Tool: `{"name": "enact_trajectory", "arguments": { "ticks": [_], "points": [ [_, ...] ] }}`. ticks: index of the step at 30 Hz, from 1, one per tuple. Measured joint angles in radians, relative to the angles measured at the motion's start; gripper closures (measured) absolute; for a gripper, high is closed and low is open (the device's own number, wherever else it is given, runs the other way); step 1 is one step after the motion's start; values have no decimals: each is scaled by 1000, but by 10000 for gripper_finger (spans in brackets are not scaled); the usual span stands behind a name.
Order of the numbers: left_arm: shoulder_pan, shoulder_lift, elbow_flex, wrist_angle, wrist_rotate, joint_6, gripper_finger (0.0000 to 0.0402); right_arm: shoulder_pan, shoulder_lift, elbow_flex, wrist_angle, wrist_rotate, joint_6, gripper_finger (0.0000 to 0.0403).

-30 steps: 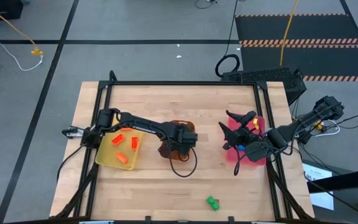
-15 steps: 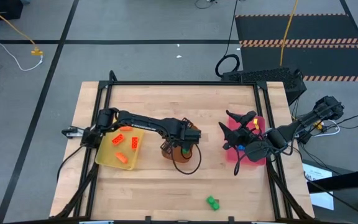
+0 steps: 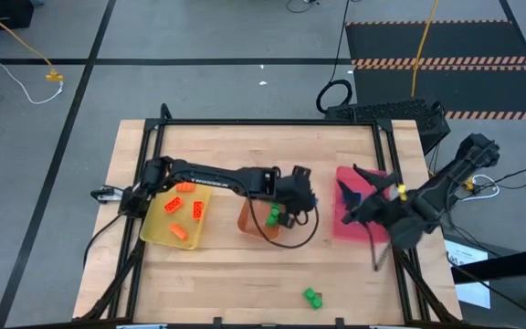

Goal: Sort & place blocks by color
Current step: Put he blue game piece into the pink bin

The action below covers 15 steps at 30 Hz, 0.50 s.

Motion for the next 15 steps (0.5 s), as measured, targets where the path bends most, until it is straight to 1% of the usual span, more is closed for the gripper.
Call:
{"name": "enact_trajectory", "arguments": {
  "ticks": [2,5,9,12,15],
  "points": [
    [16,0,0,97,75,-29,259,25,-22,0,52,1,-2,156],
    [36,0,0,223,174,-78,259,54,-48,0,81,1,4,156],
    [48,-1,-50,459,286,-163,259,78,-62,0,92,2,13,156],
    [45,20,-87,595,307,-208,259,88,-60,0,93,1,13,156],
    [39,65,-94,671,308,-245,259,88,-61,0,96,2,13,156]
  ]
}}
